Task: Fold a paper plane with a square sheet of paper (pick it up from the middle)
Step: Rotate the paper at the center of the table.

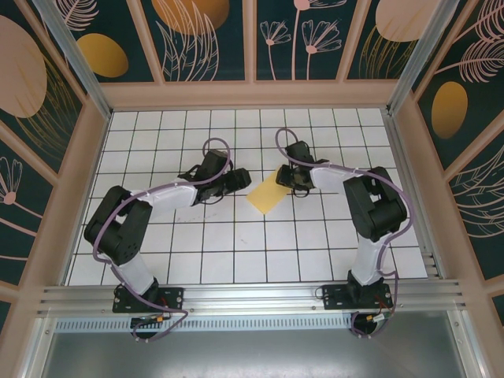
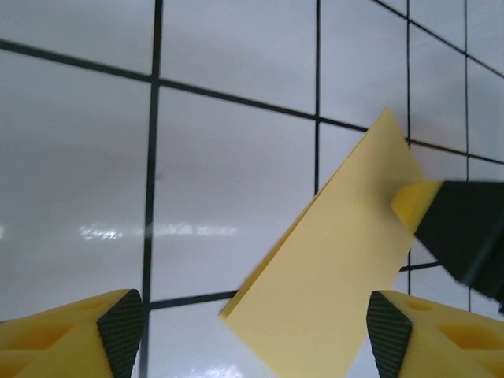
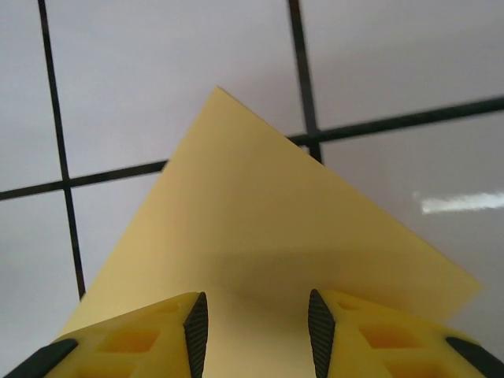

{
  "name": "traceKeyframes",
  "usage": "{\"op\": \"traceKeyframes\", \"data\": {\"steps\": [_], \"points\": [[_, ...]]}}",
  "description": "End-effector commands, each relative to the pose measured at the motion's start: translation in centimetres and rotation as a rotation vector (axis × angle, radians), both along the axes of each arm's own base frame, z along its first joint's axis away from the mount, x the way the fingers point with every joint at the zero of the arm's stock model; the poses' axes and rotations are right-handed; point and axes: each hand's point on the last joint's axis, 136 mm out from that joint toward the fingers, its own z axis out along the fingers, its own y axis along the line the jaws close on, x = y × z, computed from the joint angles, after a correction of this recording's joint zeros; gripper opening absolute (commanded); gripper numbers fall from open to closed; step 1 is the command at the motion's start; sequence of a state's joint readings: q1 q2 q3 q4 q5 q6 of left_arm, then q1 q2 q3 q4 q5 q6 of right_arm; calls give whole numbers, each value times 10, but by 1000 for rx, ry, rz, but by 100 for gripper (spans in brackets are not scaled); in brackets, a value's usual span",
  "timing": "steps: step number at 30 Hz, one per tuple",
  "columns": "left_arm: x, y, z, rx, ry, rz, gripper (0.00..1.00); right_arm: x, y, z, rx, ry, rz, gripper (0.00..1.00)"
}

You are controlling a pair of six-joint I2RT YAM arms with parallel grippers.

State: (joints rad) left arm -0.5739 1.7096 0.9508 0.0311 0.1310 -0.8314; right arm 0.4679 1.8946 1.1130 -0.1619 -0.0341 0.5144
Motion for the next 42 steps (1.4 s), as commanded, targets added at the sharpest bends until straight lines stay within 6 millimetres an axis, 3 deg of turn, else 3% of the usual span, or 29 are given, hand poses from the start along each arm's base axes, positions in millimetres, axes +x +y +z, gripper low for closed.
{"op": "traceKeyframes", "data": {"steps": [1, 4, 12, 14, 19, 22, 32, 42], "points": [[-2, 5, 11, -31, -42, 1, 85, -5, 15, -17, -16, 37, 111, 39], [-4, 11, 11, -29, -63, 8, 98, -1, 29, -18, 11, 22, 211, 38], [-14, 10, 14, -74, -72, -19, 99, 2, 68, -11, 167, 18, 365, 36], [-18, 7, 11, -94, -42, -25, 98, 5, 71, -5, 194, 11, 350, 36], [-33, -2, -2, -155, 59, -51, 90, 19, 64, 32, 181, -63, 271, 37], [-40, -3, -7, -174, 89, -52, 89, 17, 56, 39, 159, -62, 222, 37], [-49, -9, -24, -201, 172, -65, 80, 12, 46, 6, 107, 28, 119, 37], [-53, -15, -28, -222, 202, -94, 78, 7, 39, -23, 60, 99, 92, 36]]}}
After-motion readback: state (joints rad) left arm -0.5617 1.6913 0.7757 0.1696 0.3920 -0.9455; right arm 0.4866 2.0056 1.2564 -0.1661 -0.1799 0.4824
